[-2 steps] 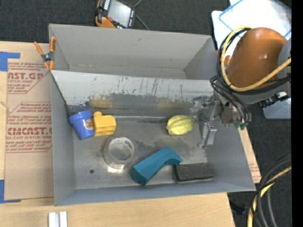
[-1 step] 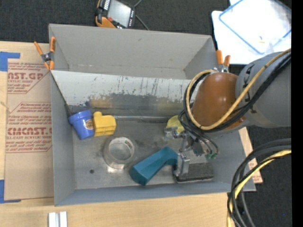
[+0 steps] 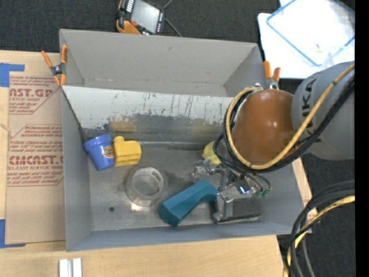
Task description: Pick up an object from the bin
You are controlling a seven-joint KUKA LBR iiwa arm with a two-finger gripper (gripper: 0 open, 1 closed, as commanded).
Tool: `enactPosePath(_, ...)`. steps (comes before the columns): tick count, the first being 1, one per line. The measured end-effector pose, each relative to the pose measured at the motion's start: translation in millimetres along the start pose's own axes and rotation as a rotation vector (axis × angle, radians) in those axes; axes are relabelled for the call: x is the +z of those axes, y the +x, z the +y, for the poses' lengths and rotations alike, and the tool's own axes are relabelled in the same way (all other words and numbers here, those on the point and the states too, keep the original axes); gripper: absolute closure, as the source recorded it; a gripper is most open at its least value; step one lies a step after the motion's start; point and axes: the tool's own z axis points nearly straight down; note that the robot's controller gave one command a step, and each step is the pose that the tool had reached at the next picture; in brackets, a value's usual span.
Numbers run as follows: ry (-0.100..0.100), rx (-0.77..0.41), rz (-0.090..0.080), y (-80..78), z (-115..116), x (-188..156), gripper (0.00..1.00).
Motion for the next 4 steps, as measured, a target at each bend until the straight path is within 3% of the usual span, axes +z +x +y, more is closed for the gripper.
enactPosePath(1, -0.007, -0.173, 0.008, -21.3, 24.9, 51.2, 0.0)
enactPosePath(2, 0.001, -0.244, -0.006, -23.9, 25.1, 81.1, 0.0)
enactPosePath(3, -0.004, -0.291, -0.005, -26.4, 17.1, 80.0, 1.0)
enactPosePath(4, -0.004, -0.291, -0.005, -26.4, 17.1, 80.0, 1.0)
